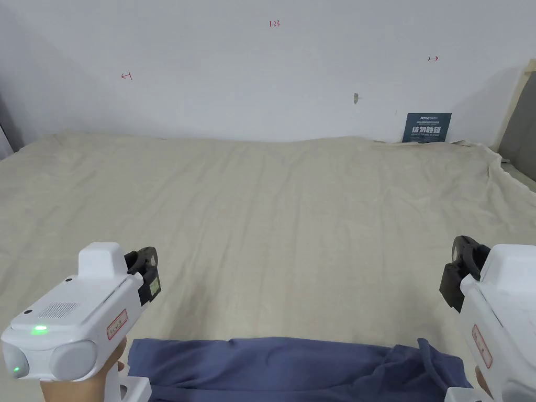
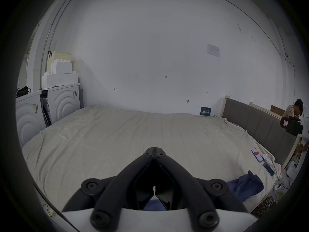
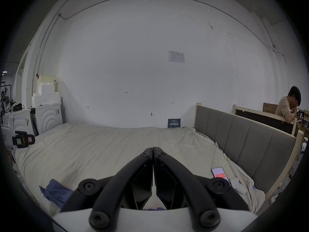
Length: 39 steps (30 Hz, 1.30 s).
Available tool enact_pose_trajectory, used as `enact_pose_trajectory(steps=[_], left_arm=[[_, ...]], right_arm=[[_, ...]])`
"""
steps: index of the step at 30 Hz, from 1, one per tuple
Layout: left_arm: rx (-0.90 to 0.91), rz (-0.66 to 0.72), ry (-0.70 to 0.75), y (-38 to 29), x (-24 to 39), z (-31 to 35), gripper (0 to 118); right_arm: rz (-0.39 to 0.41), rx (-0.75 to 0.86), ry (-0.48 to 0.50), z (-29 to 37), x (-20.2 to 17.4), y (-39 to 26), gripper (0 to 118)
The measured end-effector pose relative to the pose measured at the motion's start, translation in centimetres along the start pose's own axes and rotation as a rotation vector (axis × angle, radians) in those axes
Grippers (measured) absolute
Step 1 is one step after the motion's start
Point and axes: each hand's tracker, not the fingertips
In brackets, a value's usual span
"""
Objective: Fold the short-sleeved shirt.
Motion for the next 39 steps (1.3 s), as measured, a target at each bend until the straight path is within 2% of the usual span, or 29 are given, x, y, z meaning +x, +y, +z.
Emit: enact_pose_trajectory(steps=[3,13,15,16,17,18,20,23,27,31,35,39], left_arm=[[-0.071,0.025,-0.035,-0.1,-0.7,-0.5,0],[-0.415,0.352,-0.197,-4.5,-8.9,-3.5,0],[-0.485,0.406,-0.181,-6.1,-10.6,-4.2,20],[-0.540,0.422,-0.177,-7.0,-11.4,-4.7,35],[-0.573,0.429,-0.145,-7.9,-12.5,-5.3,61],[-0.600,0.430,-0.138,-8.7,-13.1,-5.7,76],[-0.647,0.422,-0.108,-10.2,-14.2,-6.6,93],[-0.676,0.441,-0.106,-12.0,-15.0,-7.4,93],[-0.730,0.401,-0.101,-14.0,-16.1,-9.3,90],[-0.748,0.386,-0.128,-15.1,-17.1,-11.3,71],[-0.747,0.354,-0.139,-15.4,-16.3,-12.1,66],[-0.745,0.301,-0.129,-14.8,-15.1,-12.1,36]], right_arm=[[0.003,-0.004,0.003,0.0,0.1,0.0,0],[0.010,-0.040,-0.009,-0.7,0.9,-0.4,0],[0.007,-0.053,-0.011,-0.9,1.0,-0.6,0],[0.008,-0.059,-0.013,-1.1,1.0,-0.7,0],[0.010,-0.064,-0.016,-1.1,1.0,-0.8,0],[0.014,-0.067,-0.014,-1.2,1.0,-0.9,0],[0.015,-0.078,-0.019,-1.5,1.0,-1.1,0],[0.018,-0.099,-0.025,-1.7,0.7,-1.2,0],[0.034,-0.128,-0.036,-2.0,0.3,-1.5,0],[0.037,-0.145,-0.050,-2.1,0.1,-1.8,0],[0.032,-0.159,-0.060,-2.3,0.1,-2.0,0],[0.031,-0.163,-0.066,-2.6,0.2,-2.1,0]])
